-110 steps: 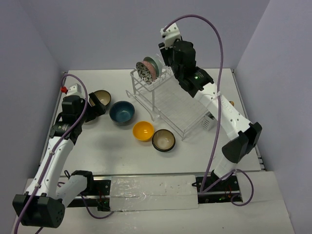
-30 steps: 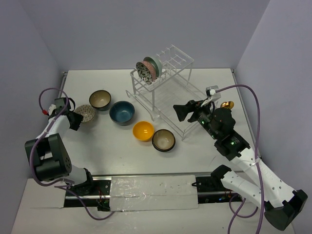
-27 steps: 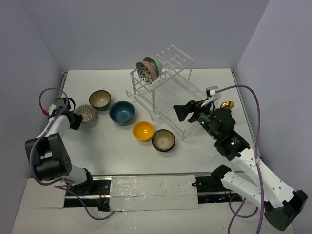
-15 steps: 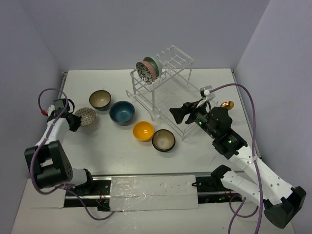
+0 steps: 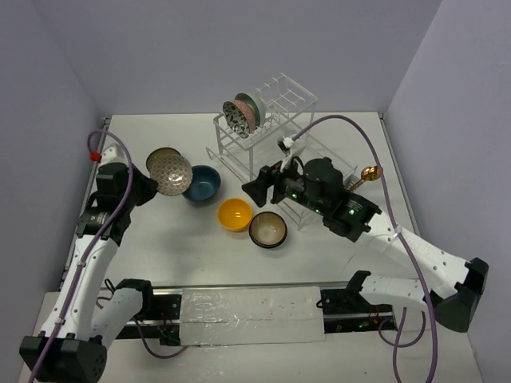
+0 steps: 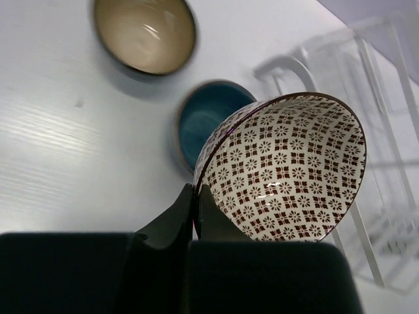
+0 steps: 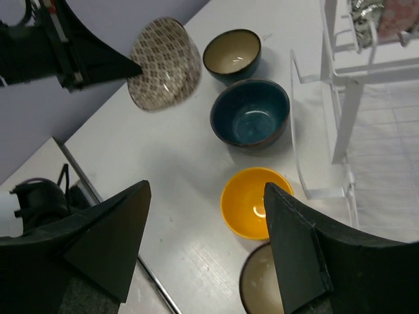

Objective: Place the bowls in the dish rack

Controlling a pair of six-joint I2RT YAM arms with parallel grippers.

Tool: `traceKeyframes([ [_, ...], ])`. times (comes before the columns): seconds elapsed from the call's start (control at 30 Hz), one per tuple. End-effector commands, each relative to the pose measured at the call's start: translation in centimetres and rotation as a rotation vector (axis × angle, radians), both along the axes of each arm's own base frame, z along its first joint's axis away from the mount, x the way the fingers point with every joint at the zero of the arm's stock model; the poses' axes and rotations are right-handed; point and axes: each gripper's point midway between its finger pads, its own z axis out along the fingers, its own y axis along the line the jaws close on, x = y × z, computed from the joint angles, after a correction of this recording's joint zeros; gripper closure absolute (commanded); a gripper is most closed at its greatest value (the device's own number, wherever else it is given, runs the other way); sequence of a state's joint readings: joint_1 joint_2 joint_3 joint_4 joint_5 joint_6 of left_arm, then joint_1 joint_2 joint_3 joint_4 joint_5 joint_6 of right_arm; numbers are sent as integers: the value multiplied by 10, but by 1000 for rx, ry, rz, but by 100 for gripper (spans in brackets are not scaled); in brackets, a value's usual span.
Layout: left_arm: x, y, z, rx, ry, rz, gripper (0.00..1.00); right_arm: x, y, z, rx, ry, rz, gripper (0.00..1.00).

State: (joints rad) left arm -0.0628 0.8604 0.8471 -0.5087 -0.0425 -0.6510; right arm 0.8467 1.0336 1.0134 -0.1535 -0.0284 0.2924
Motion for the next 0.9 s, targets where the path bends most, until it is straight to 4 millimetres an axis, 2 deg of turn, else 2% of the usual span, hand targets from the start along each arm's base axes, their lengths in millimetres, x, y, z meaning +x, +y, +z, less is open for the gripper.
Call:
traceKeyframes([
  [0.0, 4, -30, 47, 13, -133, -92, 100, 10, 18, 24, 9, -1, -42, 23],
  [0.07, 2, -52, 58, 14, -162, -150, 100, 20, 27, 25, 2, 20, -68, 24],
  [0.13, 3, -60, 64, 31, -176, -157, 100, 28, 32, 24, -17, 37, -92, 24],
  [0.17, 2, -73, 67, 34, -177, -192, 100, 32, 39, 9, -60, 70, -97, 24],
  [0.2, 2, -79, 68, 38, -177, -202, 100, 34, 44, 20, -52, 64, -102, 25],
  [0.23, 0, -89, 72, 43, -185, -221, 100, 36, 47, 19, -58, 73, -116, 25],
  [0.33, 2, -103, 72, 67, -186, -237, 100, 50, 60, 4, -106, 119, -162, 32],
  [0.6, 3, -117, 75, 94, -204, -265, 100, 71, 66, -18, -191, 158, -244, 43],
  [0.87, 4, -126, 73, 99, -202, -297, 100, 78, 74, -37, -246, 174, -245, 55],
])
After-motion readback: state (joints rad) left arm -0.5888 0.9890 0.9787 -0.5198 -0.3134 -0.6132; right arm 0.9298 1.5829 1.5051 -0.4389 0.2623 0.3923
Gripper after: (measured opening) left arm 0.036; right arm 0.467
